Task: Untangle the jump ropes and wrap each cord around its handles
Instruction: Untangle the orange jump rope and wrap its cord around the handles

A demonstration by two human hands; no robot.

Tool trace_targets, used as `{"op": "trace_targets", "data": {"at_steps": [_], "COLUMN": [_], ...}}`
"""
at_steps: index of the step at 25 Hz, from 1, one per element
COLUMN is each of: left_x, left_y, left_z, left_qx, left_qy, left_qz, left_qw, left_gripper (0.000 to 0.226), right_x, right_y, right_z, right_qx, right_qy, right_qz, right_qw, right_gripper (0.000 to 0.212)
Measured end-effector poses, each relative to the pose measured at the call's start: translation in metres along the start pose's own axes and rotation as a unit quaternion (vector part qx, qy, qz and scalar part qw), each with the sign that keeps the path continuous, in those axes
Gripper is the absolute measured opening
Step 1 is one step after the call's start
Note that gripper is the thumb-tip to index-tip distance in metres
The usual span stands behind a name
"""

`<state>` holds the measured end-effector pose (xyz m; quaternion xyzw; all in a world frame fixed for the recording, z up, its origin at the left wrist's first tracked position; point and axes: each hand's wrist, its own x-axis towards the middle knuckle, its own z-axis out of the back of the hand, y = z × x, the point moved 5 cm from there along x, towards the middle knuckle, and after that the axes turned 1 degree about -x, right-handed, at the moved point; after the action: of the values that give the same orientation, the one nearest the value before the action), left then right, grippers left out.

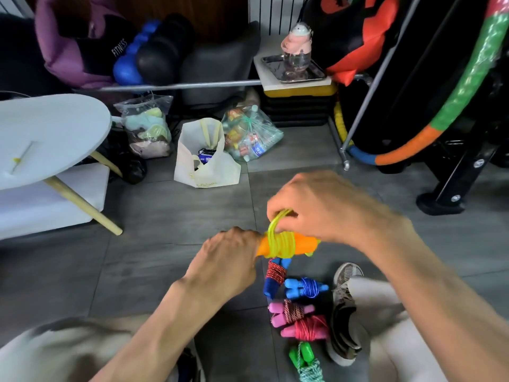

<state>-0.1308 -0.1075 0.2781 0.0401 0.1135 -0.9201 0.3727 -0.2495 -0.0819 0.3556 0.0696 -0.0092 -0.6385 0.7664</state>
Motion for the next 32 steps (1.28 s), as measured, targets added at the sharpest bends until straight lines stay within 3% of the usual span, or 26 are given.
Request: {"op": "trace_targets", "data": {"at_steps": [3,7,14,18,23,26,28,30,32], "left_x": [-0.004,-0.009,-0.017,-0.023,-0.028,-0.032,-0.031,-0.023,-0.013], "left_y": [-0.005,-0.006,-0.005,-0.004,-0.017,-0.021,-0.014,0.006,0.026], "left_z": [0.007,0.011,0.046,0.050,0.049,0.057,0.063,0.062,0.057], "left_qx": [-0.034,-0.171,-0.363,-0.432,-0.449,-0.486,-0.542,-0.575,-0.575], "left_qy": [-0.027,-0.044,-0.024,-0.008,0.023,0.029,-0.009,-0.094,-0.144], "left_qz": [-0.052,-0.112,-0.175,-0.182,-0.205,-0.218,-0.177,-0.089,-0.015], "left_qw": [0.998,0.978,0.915,0.883,0.870,0.846,0.822,0.808,0.805], "left_gripper": [0.027,0.046,0.045,0.050,0.051,0.051,0.048,0.040,0.033], "right_x": [0.002,0.007,0.007,0.009,0.005,0.006,0.007,0.012,0.019], "right_y": [-0.018,-0.023,-0.032,-0.029,-0.033,-0.033,-0.040,-0.032,-0.016], "right_z": [-0.003,-0.015,-0.010,-0.012,0.015,0.015,0.004,-0.006,-0.020], "right_qx": [0.129,0.336,0.482,0.525,0.460,0.510,0.556,0.579,0.591], "right_qy": [0.042,0.138,0.069,0.050,-0.088,-0.102,-0.110,-0.118,-0.083], "right_qz": [0.002,0.016,0.015,0.024,0.068,0.059,-0.011,-0.012,0.013], "right_qw": [0.991,0.932,0.873,0.849,0.881,0.852,0.824,0.807,0.802], "right_gripper": [0.021,0.029,0.017,0.026,0.027,0.048,0.061,0.012,0.029]}}
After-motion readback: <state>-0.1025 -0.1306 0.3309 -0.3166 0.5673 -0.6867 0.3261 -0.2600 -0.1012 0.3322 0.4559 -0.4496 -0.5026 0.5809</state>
